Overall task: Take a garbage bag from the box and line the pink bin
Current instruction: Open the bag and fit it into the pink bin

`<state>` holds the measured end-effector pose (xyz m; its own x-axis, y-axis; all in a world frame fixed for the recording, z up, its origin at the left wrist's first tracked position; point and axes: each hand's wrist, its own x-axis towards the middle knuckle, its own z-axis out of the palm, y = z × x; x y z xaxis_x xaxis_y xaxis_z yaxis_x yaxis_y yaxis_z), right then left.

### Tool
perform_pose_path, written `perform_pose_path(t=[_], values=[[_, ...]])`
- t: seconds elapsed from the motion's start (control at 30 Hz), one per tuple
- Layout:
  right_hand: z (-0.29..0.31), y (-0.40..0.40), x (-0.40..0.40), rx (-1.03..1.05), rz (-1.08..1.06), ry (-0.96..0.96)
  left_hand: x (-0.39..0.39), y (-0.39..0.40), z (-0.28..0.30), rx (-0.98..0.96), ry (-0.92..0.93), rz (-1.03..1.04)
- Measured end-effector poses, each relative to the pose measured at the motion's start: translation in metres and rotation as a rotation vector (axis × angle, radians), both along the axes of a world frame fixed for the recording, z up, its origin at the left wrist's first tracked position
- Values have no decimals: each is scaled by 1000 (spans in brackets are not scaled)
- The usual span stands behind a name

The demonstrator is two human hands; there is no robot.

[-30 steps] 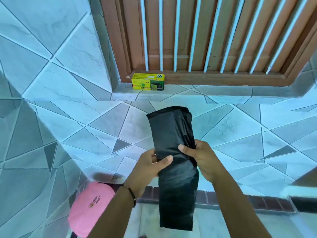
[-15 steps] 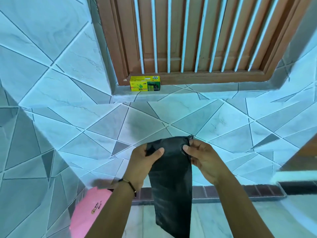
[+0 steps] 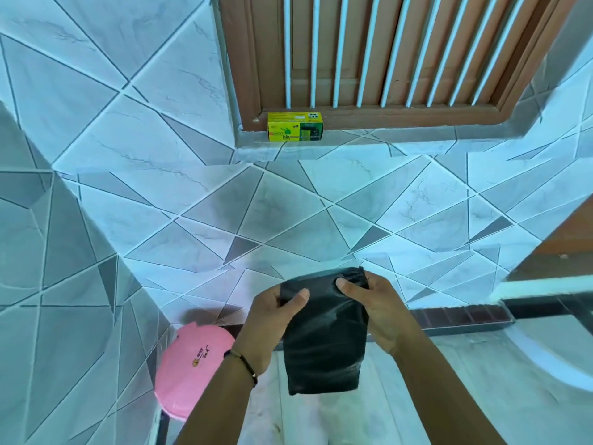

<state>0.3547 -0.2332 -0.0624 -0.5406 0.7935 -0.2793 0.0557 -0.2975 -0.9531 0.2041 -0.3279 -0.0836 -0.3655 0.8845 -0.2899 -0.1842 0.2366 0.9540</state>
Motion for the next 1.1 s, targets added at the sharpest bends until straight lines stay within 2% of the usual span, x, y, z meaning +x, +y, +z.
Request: perform_pose_path(t=[0.17,0.27,0.43,0.53,0.6,0.73,0.8,0.93,1.03,1.1], values=[[-13,-37,3,-31,132,-78,-2,-26,-7,108,-90,169],[-29,-53,6,-11,103,-155,-5,-37,-15,91,-128,177],[-24,-53,8,-52,-18,-49,8,-52,-25,45,-176,25],[-16,-48,9,-58,73,-25,14,-47,-24,69,-229,159],[-13,-45,12,-54,179,-83,15,-40,-17,76,-276,263],[-8,-41,17,125,292,-347,12,-25,-8,96,-292,347],[-7,-36,19,212,248,-384,14,-20,-7,78,-293,320],[-6,-27,20,237,81,-304,25,-23,-6,83,-342,173],[-5,-16,23,175,-13,-243,38,-23,-5,52,-251,19],[-4,-11,25,166,-24,-201,42,-19,-4,12,-153,20]])
